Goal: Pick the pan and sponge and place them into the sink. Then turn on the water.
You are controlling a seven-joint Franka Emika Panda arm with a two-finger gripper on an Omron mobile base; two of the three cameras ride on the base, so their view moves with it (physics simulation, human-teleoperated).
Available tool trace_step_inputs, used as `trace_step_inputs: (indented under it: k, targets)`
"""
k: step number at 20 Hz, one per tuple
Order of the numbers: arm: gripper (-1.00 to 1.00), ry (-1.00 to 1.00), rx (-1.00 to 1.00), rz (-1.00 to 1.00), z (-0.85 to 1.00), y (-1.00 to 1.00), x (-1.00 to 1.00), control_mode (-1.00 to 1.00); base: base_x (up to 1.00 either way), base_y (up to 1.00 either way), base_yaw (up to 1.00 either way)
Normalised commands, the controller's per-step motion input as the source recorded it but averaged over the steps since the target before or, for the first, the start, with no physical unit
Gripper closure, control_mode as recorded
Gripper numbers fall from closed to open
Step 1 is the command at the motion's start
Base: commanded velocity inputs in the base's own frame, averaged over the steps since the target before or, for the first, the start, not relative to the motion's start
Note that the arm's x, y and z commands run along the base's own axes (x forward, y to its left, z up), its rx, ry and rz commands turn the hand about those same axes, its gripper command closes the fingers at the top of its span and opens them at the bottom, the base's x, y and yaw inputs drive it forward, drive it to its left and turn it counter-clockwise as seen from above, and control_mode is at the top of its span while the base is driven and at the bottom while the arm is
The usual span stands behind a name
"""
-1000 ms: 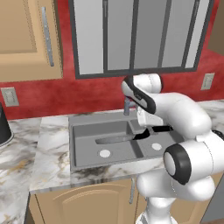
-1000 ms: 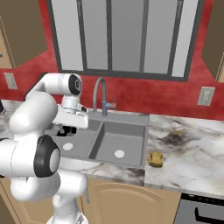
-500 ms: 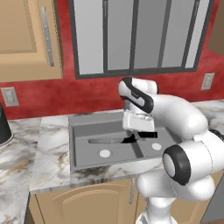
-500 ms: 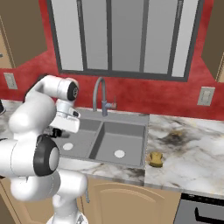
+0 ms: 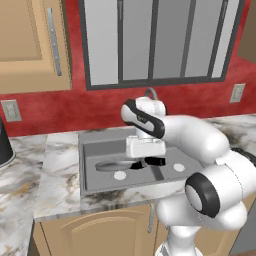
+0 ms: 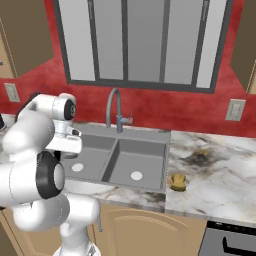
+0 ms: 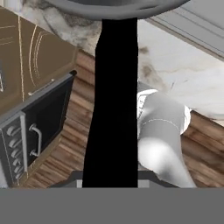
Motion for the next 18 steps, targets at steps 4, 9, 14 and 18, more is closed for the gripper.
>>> trace_step_inputs:
  k: [4,9,14,18]
  targets:
    - [1.0,-0.17,-0.13,0.0,-0.02,0.0,0.22,-1.0,0.0,0.0,0.0]
    - [1.0,-0.13,-0.1,0.0,-0.09,0.0,0.22,-1.0,0.0,0.0,0.0]
    - [1.0,-0.07,-0.08,0.05,-0.36,0.0,0.1,-1.0,0.0,0.0,0.0]
    - [1.0,-0.05,-0.07,0.09,-0.53,0.0,0.16,-1.0,0.0,0.0,0.0]
